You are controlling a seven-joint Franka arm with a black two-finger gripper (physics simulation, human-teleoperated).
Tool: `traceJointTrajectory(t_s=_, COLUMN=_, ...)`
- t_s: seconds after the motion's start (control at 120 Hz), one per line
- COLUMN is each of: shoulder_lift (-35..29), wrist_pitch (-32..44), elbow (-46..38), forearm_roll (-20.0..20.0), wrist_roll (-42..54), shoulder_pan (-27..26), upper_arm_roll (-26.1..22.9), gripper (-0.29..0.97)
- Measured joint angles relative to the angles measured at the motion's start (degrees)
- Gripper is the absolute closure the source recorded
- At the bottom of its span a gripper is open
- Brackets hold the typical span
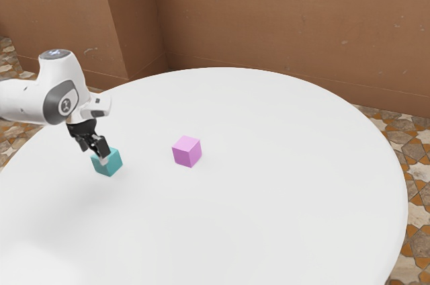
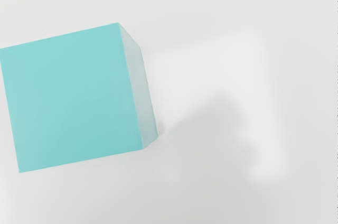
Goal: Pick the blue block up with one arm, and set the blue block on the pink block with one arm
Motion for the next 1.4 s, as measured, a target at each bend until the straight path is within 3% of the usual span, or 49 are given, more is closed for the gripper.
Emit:
traceJointTrajectory(t_s=0.617, shoulder_lift=9.5, wrist_pitch=-1.0, elbow=8.8, forearm_roll=-1.8, wrist_roll=0.2, shoulder_pan=2.4, upper_arm_roll=0.1, gripper=0.0)
traceJointTrajectory(t_s=1.4, shoulder_lift=14.4, wrist_pitch=-3.1, elbow=14.3, forearm_roll=-2.9, wrist_roll=0.2, shoulder_pan=2.7, upper_arm_roll=-0.1, gripper=0.0)
